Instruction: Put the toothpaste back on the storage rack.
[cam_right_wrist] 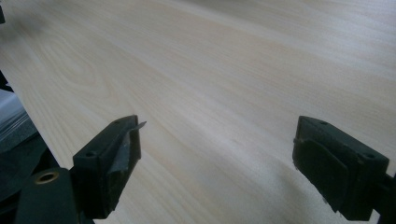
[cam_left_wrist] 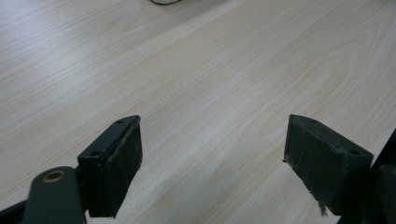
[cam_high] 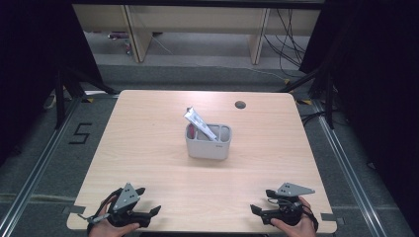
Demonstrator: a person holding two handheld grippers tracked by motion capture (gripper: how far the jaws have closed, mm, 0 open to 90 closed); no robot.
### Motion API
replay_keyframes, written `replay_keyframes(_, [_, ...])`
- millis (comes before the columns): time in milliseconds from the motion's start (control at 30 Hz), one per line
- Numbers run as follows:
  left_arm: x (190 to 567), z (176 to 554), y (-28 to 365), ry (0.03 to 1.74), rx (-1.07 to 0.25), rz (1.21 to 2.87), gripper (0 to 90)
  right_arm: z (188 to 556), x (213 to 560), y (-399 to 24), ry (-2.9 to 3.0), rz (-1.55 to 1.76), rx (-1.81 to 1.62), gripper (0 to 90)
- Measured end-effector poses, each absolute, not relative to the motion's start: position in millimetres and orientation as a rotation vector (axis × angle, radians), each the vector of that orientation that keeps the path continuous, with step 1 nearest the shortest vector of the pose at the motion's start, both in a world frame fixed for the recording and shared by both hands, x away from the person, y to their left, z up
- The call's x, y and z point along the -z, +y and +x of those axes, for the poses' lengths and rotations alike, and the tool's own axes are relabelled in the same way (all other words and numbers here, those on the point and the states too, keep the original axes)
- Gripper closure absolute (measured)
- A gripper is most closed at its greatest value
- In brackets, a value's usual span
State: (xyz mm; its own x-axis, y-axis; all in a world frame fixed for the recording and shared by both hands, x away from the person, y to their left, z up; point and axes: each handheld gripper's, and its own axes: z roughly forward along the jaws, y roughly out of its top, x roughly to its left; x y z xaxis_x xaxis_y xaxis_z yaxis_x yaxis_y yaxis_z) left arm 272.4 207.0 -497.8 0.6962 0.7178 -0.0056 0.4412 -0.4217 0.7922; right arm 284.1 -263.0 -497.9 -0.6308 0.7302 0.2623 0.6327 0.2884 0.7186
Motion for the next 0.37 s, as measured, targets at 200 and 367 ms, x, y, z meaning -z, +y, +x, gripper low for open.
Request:
replay_keyframes(200, [497.6, 272.4, 206.8, 0.887, -0.426, 2.079, 18.8, 284.6, 499.5, -265.1, 2.446, 1.219, -1.246, 16.0])
replay_keyframes(367, [497.8, 272.3, 207.1, 0.885, -0.429, 2.085, 18.8, 282.4, 501.7, -261.6, 2.446, 1.257, -1.239, 16.0])
